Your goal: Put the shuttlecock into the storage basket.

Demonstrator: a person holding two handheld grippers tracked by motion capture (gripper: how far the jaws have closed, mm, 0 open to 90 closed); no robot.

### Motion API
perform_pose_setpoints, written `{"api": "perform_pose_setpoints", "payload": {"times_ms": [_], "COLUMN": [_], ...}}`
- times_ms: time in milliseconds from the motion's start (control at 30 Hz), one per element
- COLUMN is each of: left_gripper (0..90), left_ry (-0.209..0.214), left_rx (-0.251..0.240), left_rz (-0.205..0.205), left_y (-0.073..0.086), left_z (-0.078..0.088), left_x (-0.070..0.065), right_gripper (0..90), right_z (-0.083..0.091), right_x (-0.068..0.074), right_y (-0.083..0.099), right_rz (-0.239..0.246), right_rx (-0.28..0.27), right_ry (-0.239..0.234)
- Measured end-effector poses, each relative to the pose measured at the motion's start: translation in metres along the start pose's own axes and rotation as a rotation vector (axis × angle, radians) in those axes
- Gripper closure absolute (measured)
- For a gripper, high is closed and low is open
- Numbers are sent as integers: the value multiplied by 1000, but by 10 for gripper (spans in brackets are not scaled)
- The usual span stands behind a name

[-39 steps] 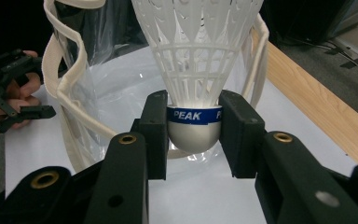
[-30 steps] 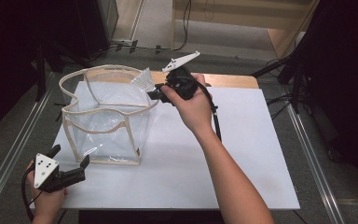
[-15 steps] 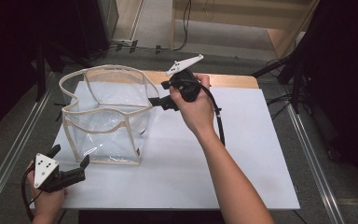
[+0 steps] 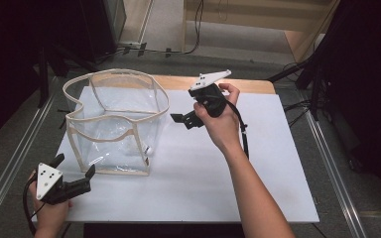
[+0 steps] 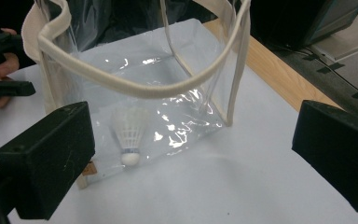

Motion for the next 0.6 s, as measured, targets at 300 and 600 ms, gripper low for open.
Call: {"api": "perform_pose_setpoints", "payload": {"times_ms": [300,600], "left_gripper": [3,3], "left_ry": [0,-2], "left_rx": [1,1], "left_rz": [-1,-2], "left_y": [0,0], "left_z": [0,0], "left_x": [0,0], "right_gripper": [0,0], "right_z": [2,5], "right_x": [0,0], "right_y": [24,48], "right_rz": [-15,-16], "right_rx": [-17,-32], "right_ry": [2,17]}}
Point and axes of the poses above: each handheld gripper's, and its own axes: z roughly backward along the jaws, y roughly out of its underside, x roughly to its left, the point moved 5 cm from there along -z, roughly forward along the jaws, and after that the axes turned 2 degrees about y, right-handed, at the moved point
